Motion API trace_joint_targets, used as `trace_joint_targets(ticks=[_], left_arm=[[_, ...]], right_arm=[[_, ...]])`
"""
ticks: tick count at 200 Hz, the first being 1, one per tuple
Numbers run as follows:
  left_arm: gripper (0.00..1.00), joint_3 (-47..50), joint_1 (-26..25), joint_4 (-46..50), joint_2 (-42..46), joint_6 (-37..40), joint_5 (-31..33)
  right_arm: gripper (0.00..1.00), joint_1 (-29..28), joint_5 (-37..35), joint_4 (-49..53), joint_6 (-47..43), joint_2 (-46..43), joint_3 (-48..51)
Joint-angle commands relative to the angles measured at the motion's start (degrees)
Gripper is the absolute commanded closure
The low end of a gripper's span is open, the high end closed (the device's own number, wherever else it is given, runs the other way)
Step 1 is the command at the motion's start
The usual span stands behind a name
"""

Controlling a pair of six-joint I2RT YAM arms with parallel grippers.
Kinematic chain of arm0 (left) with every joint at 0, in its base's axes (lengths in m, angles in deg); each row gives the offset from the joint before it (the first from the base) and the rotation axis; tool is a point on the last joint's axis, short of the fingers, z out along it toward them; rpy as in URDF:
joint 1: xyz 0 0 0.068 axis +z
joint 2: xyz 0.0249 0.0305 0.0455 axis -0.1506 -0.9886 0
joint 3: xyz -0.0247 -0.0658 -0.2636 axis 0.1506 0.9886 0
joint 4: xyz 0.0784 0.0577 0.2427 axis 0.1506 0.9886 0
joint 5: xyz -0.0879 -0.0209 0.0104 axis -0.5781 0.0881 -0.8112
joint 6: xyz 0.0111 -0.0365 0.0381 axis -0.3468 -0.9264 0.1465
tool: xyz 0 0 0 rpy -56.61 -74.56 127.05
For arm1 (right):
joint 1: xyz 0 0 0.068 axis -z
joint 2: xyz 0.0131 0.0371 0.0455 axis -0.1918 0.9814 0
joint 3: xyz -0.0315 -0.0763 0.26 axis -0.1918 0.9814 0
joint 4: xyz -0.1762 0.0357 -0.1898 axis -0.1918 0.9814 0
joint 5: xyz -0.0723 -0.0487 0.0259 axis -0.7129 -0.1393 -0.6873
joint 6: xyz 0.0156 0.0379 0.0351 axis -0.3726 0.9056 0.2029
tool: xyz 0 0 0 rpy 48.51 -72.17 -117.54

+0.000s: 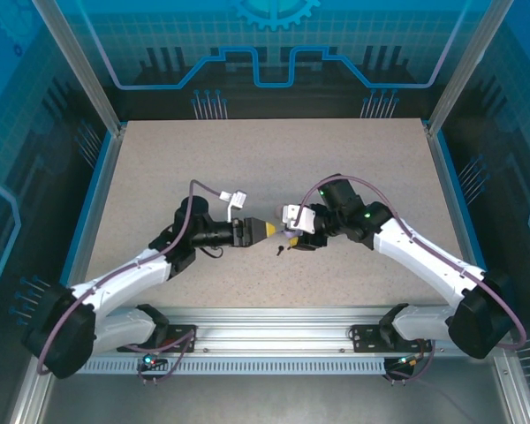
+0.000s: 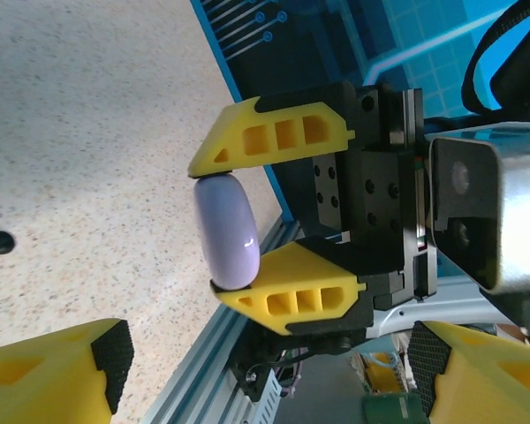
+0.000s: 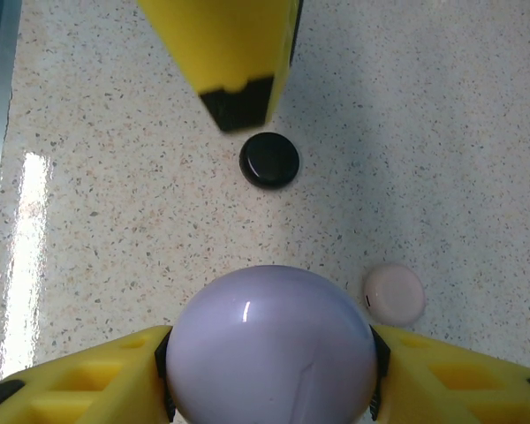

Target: Insert the wireless bluetooth earbuds into the charging case

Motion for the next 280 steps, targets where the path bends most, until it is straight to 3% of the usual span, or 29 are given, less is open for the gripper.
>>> trace_joint_targets(ticks=[1,78,144,189,241,262,280], left_arm=[[0.17,-2.44,-1.39,-5.89,-3.2,-1.51,-0.85],[0.23,-5.28,-4.7,-9.24,-10.67,-2.2,-0.23],[0.48,-6.54,-5.78,-11.73,-14.83,-3.7,-0.54],[0.57,-7.8,-6.76,-9.78,-16.05,-2.75,-0.92],[0.79,-8.61,-6.97,-7.65,-15.5,-1.08,-1.18],[0.81,-8.71,-7.02,-6.72,-14.49,0.4,-0.77],[0.83,-8.63,-6.96,-6.55,-13.35,2.35,0.29]], right_arm=[[0.43,-0.15,2.12,-0.99,1.6,-1.78,-1.68],[0.43,-0.89,1.17,-1.07,2.19,-1.99,-1.81],[0.43,-1.91,-0.65,0.34,1.41,-1.29,-2.71],[0.43,-2.63,-3.14,1.26,0.91,0.12,-3.89],[0.43,-2.74,-5.61,2.75,0.59,1.36,-5.01],[0.4,-2.28,-5.49,3.24,1.2,0.65,-5.24],[0.3,-1.75,-4.07,2.83,1.93,-1.39,-4.39]])
